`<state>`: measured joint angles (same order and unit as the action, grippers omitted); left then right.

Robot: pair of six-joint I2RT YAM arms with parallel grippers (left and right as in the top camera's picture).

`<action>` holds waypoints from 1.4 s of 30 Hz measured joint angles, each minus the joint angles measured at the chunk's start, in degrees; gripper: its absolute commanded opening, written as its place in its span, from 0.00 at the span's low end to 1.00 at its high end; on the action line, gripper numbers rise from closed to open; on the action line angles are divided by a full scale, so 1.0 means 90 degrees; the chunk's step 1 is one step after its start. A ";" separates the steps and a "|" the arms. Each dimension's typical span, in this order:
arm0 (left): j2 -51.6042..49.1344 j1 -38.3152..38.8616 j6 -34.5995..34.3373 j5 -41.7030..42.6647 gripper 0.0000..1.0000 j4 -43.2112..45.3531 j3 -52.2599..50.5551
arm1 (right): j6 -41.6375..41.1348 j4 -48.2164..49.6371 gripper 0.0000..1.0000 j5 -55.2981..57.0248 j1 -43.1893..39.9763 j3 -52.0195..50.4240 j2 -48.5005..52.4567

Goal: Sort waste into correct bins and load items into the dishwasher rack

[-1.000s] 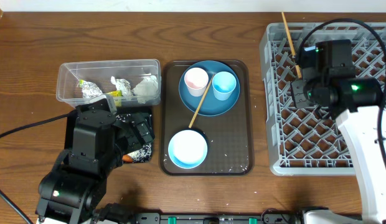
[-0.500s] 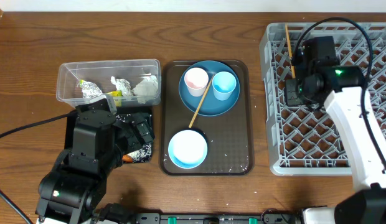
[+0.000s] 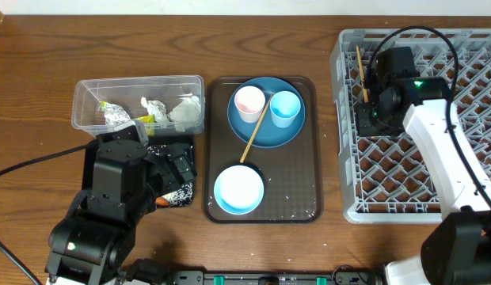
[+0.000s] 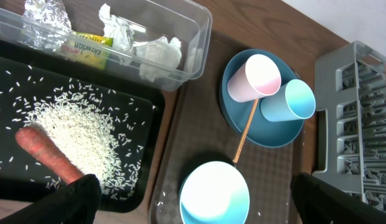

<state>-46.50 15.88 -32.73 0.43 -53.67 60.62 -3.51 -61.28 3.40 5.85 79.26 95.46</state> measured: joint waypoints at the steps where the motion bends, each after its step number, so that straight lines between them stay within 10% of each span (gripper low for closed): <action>1: 0.0000 0.0000 0.0000 0.0000 1.00 0.0000 0.0000 | 0.0000 0.0000 0.01 0.0000 0.0000 0.0000 0.0041; 42: 0.0000 0.0000 0.0000 0.0000 0.99 -0.0002 0.0000 | -0.0512 -0.0061 0.22 -0.0384 0.0000 -0.0491 0.0221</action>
<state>-46.50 15.88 -32.73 0.43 -53.69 60.62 -8.12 -61.82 -0.05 5.85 74.85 97.45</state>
